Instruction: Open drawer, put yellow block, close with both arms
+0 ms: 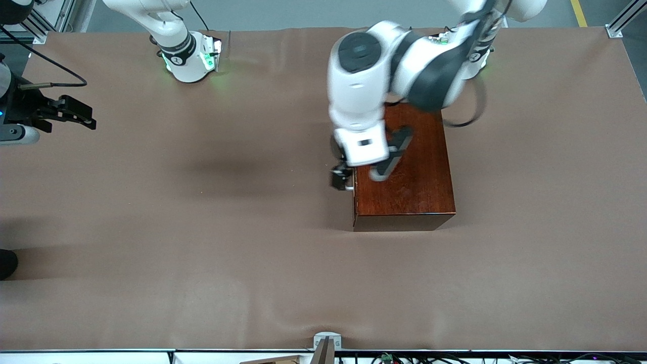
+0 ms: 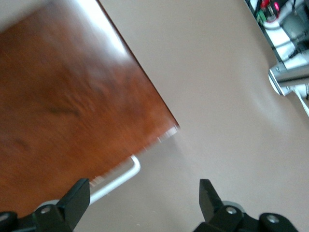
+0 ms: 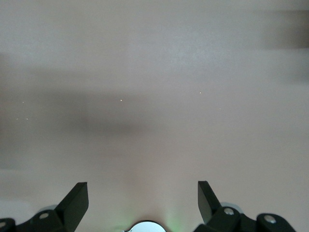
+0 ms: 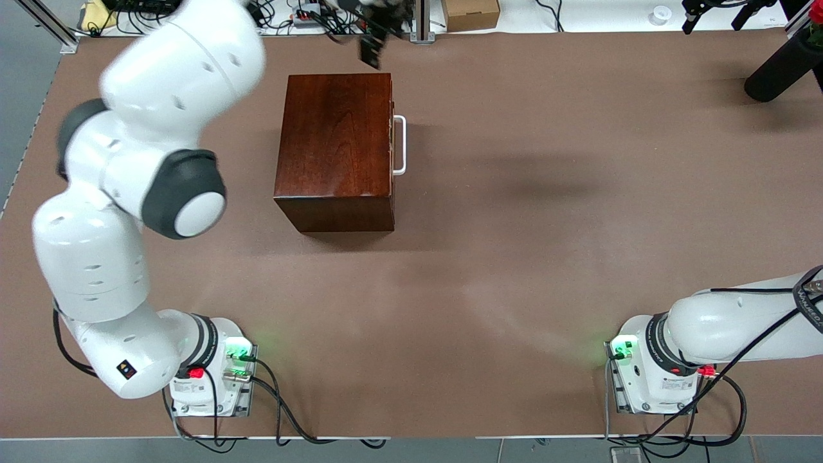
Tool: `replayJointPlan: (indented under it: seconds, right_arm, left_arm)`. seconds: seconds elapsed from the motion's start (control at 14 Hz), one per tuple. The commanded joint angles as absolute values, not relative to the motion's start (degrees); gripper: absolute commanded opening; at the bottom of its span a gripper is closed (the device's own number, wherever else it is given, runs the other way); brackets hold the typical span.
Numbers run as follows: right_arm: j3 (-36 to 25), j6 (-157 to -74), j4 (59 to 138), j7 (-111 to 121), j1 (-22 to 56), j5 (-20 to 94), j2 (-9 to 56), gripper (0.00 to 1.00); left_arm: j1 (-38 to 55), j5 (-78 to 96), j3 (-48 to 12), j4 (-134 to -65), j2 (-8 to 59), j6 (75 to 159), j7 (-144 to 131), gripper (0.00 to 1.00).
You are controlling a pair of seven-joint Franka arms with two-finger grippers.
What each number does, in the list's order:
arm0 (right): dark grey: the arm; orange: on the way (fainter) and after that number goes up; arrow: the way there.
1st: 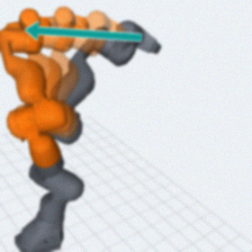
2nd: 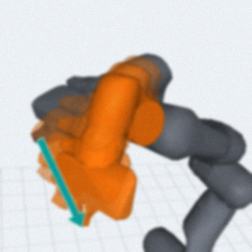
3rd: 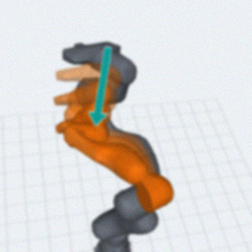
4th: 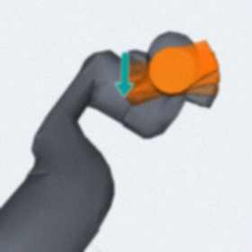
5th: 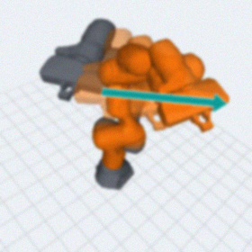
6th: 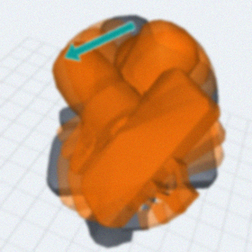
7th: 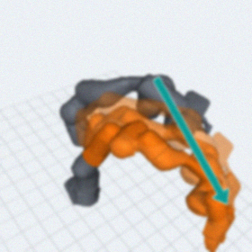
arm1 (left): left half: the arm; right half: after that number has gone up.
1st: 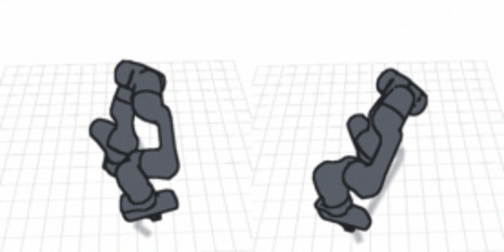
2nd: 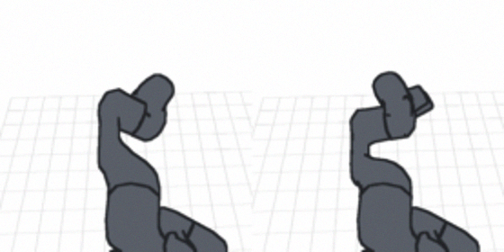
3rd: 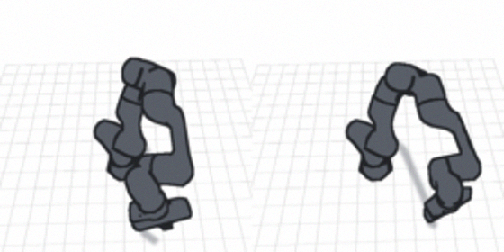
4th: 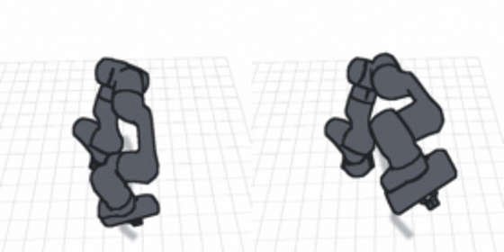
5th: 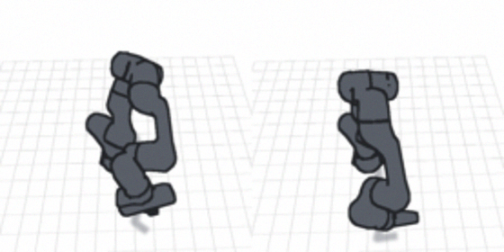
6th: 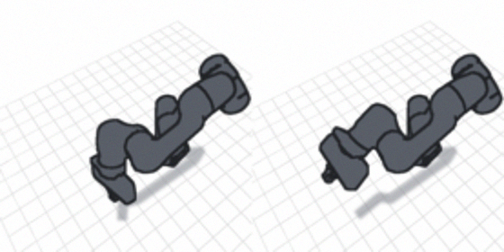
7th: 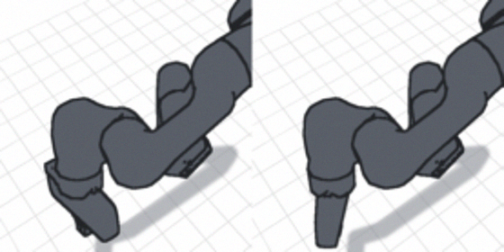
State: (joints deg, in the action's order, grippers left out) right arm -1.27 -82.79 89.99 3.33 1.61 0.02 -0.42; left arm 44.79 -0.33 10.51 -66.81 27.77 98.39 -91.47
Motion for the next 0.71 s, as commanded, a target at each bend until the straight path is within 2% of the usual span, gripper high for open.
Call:
replayJointPlan:
  seconds: [0.0, 0.29, 0.64]
  right_arm:
    - [-1.1, -83.5, 91.4, 4.1, 1.5, -0.5, -2.0, 1.0]
    - [-1.1, -83.8, 91.4, 4.1, 1.5, -0.4, -2.0, 1.0]
    - [-1.2, -83.5, 91.5, 4.0, 1.4, -0.4, -2.0, 1.0]
  left_arm:
    - [38.3, 0.6, 9.9, -69.4, 21.5, 92.8, -77.2, 1.0]
    - [26.5, 0.7, 9.9, -69.4, 15.6, 85.8, -51.9, 1.0]
    - [17.2, 0.1, 9.9, -69.5, 12.8, 79.4, -24.5, 1.0]
